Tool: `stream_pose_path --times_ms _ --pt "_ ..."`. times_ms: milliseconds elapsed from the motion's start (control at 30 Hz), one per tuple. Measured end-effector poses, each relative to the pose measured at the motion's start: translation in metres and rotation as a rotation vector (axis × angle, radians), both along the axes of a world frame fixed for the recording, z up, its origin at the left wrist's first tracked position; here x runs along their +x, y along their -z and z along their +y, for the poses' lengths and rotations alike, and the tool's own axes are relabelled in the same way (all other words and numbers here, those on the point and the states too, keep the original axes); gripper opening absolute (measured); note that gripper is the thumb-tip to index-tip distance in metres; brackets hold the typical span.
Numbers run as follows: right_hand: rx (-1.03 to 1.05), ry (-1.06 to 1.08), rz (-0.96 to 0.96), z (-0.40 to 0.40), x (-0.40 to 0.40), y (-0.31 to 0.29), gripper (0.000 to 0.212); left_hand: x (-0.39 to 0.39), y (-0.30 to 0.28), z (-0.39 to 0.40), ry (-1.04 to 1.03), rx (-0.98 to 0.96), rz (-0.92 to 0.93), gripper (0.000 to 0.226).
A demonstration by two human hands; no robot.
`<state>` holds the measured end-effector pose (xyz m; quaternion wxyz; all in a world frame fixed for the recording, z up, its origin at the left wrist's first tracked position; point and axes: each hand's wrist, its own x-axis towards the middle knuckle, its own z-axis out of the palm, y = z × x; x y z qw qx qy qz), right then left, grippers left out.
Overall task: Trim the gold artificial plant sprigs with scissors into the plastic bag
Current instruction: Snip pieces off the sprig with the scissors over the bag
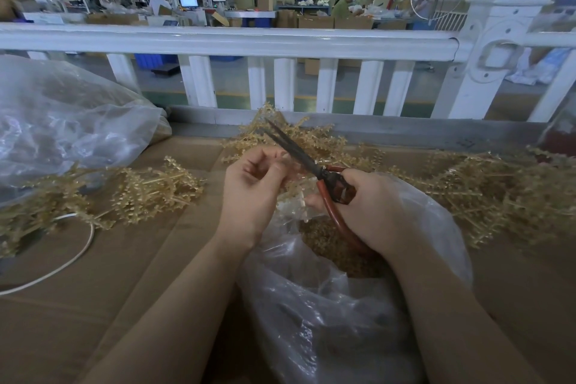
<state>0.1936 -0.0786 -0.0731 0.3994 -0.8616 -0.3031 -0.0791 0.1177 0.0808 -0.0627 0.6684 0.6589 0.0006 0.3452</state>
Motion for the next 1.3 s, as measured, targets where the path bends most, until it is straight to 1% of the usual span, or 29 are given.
stream_pose_path --times_ms 67,133,200,300,433,500,567,633,700,800,900,1067,1167,1300 --pt "0.069 -0.010 0.097 0.000 0.000 -0.001 0.081 0.001 0.003 0.003 -0.050 -0.009 0.034 0.013" --pt "0.151 -0.043 0.171 -0.001 0.001 -0.003 0.077 0.003 0.005 0.005 -0.074 -0.020 0.066 0.010" --pt "0.211 -0.066 0.233 -0.001 0.002 -0.005 0.066 0.005 0.008 0.006 -0.092 -0.039 0.094 0.006" --pt "0.209 -0.101 0.284 0.000 0.000 -0.007 0.047 0.007 0.009 0.003 -0.085 -0.062 0.118 0.003" --pt "0.196 -0.094 0.294 0.004 0.000 -0.007 0.019 0.006 0.007 -0.003 0.010 -0.042 0.155 0.001" --pt "0.247 -0.071 0.317 0.004 0.001 -0.007 0.010 0.004 0.006 -0.004 0.065 -0.032 0.168 0.009" --pt "0.308 -0.065 0.339 0.001 0.002 -0.009 0.012 0.002 0.005 -0.004 0.078 0.047 0.189 0.019" --pt "0.339 -0.077 0.351 -0.002 0.001 -0.011 0.016 0.001 0.005 -0.003 0.052 0.199 0.206 0.023" --pt "0.355 -0.087 0.357 -0.004 0.000 -0.013 0.016 0.000 0.004 -0.002 0.043 0.303 0.216 0.016" --pt "0.354 -0.099 0.327 -0.005 -0.001 -0.016 0.016 -0.002 0.000 0.000 0.059 0.351 0.231 0.007" --pt "0.368 -0.094 0.315 -0.005 -0.001 -0.017 0.013 -0.003 -0.003 0.002 0.166 0.300 0.270 0.003" --pt "0.360 -0.096 0.332 -0.004 -0.001 -0.014 0.013 -0.004 -0.004 0.005 0.307 0.254 0.342 0.004" --pt "0.355 -0.094 0.320 -0.004 -0.001 -0.014 0.009 -0.004 -0.007 0.008 0.399 0.173 0.347 0.011" --pt "0.401 -0.116 0.333 -0.003 -0.003 -0.016 0.011 -0.006 -0.008 0.011 0.499 0.038 0.355 0.012"
